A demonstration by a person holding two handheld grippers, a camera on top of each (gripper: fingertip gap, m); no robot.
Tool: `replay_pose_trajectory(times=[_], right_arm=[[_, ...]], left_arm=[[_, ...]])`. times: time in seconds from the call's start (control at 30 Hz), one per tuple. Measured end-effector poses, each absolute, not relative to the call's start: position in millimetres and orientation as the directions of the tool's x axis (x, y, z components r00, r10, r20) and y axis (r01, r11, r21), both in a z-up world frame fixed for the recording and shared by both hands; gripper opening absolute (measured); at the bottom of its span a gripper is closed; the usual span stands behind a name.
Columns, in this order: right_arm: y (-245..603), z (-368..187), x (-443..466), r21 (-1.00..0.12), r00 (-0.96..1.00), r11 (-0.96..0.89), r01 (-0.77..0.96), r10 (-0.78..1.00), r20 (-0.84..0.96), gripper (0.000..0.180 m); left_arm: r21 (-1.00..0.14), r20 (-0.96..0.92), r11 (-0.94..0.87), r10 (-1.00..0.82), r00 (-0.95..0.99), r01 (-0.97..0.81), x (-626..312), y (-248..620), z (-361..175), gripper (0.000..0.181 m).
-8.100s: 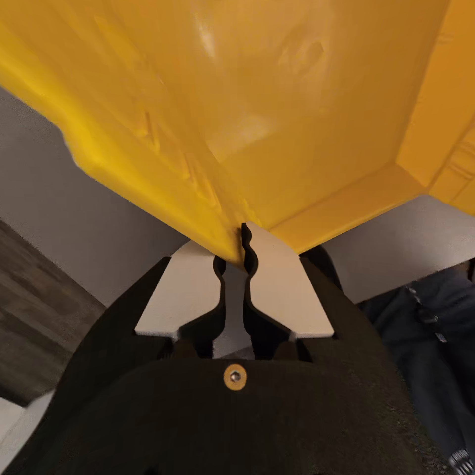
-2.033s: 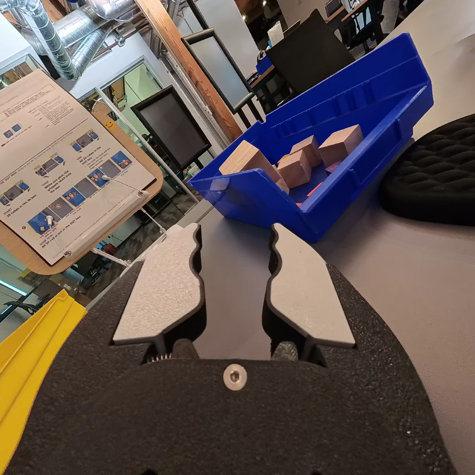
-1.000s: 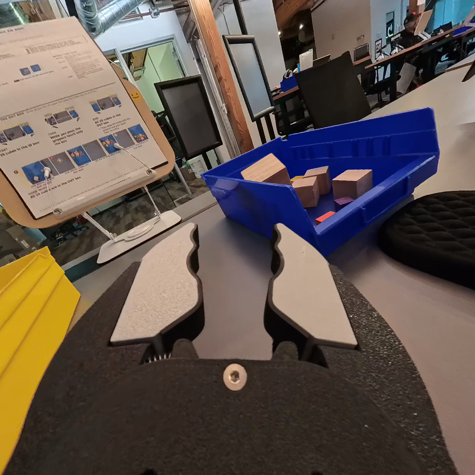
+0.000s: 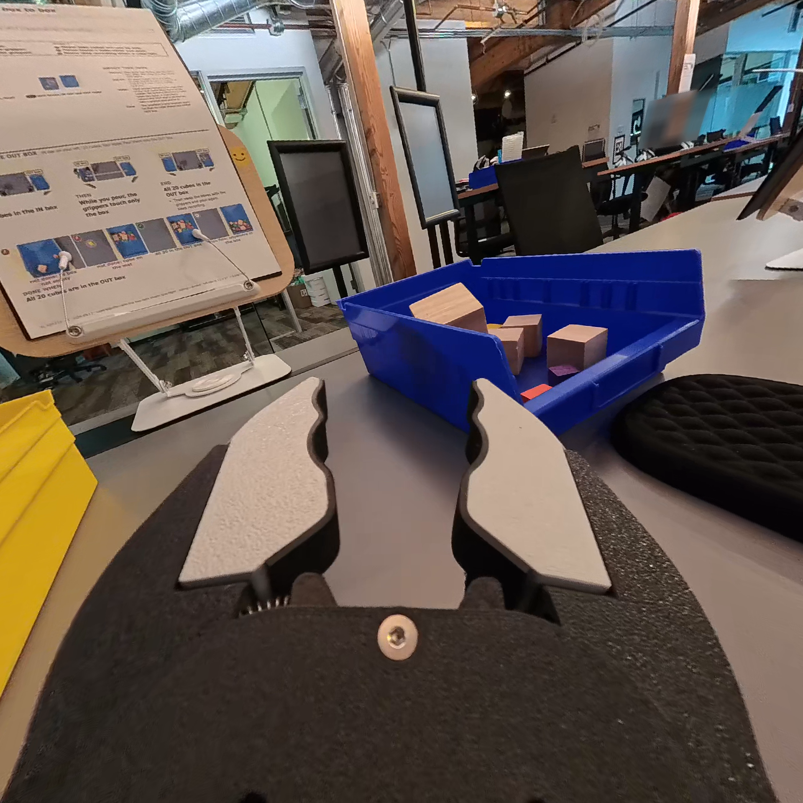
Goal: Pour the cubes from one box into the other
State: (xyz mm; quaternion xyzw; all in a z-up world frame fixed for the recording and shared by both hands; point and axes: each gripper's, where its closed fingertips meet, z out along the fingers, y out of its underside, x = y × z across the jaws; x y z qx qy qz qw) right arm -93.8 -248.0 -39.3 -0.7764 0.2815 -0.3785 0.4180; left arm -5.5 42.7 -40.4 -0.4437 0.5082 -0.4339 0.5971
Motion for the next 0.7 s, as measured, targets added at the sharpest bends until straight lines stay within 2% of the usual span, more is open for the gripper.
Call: replay_pose_trajectory(times=[0.23,0.4,0.47,0.53,0.7], right_arm=[[-193,68,-43,-0.858,0.637,-0.514,0.008,-0.659,0.401,0.022],[-136,96,5,-0.856,0.767,-0.514,-0.049,-0.568,0.297,0.022],[-114,99,28,-0.850,0.794,-0.521,-0.077,-0.548,0.264,0.022],[-92,90,52,-0.826,0.818,-0.552,-0.113,-0.524,0.239,0.022],[-54,23,116,-0.699,0.824,-0.655,-0.288,-0.541,0.168,0.022]], left_arm=[[-0.977,-0.188,0.200,-0.971,0.144,0.072,-8,53,-39,0.064],[-0.989,-0.086,0.106,-0.979,0.184,0.102,-13,71,-35,0.083],[-0.985,-0.055,0.086,-0.977,0.204,0.146,-17,78,-30,0.095],[-0.982,-0.029,0.068,-0.976,0.217,0.175,-21,83,-27,0.095],[-0.982,-0.032,0.072,-0.974,0.223,0.172,-22,84,-28,0.107]])
